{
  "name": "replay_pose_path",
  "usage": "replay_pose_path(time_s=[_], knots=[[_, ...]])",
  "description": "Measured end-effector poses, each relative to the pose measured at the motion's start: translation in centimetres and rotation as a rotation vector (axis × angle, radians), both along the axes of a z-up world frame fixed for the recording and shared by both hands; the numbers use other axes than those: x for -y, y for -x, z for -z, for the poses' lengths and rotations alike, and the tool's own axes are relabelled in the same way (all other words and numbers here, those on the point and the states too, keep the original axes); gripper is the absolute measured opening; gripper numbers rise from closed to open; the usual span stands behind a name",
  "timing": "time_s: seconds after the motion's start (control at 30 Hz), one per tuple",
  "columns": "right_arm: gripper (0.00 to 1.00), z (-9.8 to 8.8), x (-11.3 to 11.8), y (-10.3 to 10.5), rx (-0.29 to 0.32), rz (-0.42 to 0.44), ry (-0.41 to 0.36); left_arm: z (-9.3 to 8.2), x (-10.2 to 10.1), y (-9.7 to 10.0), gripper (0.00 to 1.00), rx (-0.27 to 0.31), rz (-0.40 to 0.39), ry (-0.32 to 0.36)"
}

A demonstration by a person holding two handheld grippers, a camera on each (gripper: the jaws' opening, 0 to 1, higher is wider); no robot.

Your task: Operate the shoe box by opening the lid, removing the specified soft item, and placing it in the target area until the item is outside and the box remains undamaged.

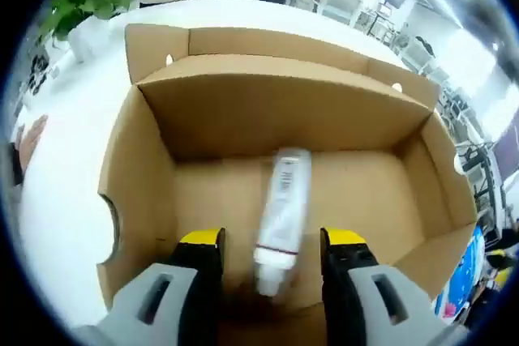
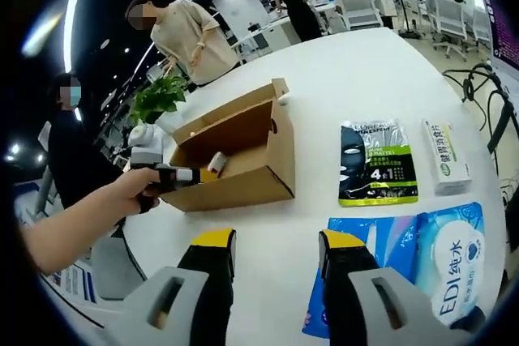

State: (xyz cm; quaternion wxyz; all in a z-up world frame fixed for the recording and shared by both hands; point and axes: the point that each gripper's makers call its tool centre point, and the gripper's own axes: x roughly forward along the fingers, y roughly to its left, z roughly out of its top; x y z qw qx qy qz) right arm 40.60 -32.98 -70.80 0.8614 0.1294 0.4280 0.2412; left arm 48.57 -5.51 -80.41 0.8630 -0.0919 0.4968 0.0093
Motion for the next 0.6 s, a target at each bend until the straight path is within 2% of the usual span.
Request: replay_pose_path(time_s=[0.03, 0.1, 0.2, 0.27, 0.3, 0.33, 0.4, 0.47, 0.57, 0.6], knots=[[0.39, 0.0, 0.1, 0.0, 0.000, 0.003, -0.001, -0.1, 0.4, 0.0, 0.53, 0.008, 0.012, 0.003], [0.39, 0.1, 0.2, 0.0, -0.003, 0.002, 0.003, 0.9, -0.6, -0.9, 0.53, 0.001, 0.035, -0.025], [0.39, 0.1, 0.3, -0.1, -0.001, 0.000, 0.005, 0.7, -0.6, -0.8, 0.53, 0.008, 0.031, -0.037], [0.39, 0.0, 0.3, -0.2, 0.000, 0.001, 0.004, -0.1, -0.7, -0.7, 0.51, 0.034, 0.044, -0.104], [0.39, 0.1, 0.3, -0.2, -0.001, 0.000, 0.005, -0.3, -0.2, -0.1, 0.50, 0.027, 0.053, -0.116], [0.39, 0.1, 0.3, -0.2, 0.000, 0.000, 0.006, -0.3, 0.2, 0.4, 0.48, 0.002, 0.069, -0.100], [0.39, 0.1, 0.3, -0.2, -0.002, 0.001, 0.005, -0.3, 0.1, 0.4, 0.43, -0.009, 0.064, -0.095], [0.39, 0.2, 0.3, -0.1, -0.004, 0.000, 0.005, -0.2, -0.5, 0.3, 0.37, -0.017, 0.065, -0.116], [0.39, 0.5, 0.3, 0.1, -0.010, 0.001, 0.004, -0.3, -1.1, 0.1, 0.20, 0.005, 0.080, -0.122], [0.39, 0.5, 0.3, 0.1, -0.011, 0.001, 0.003, -0.1, -1.2, 0.2, 0.20, 0.000, 0.065, -0.114]])
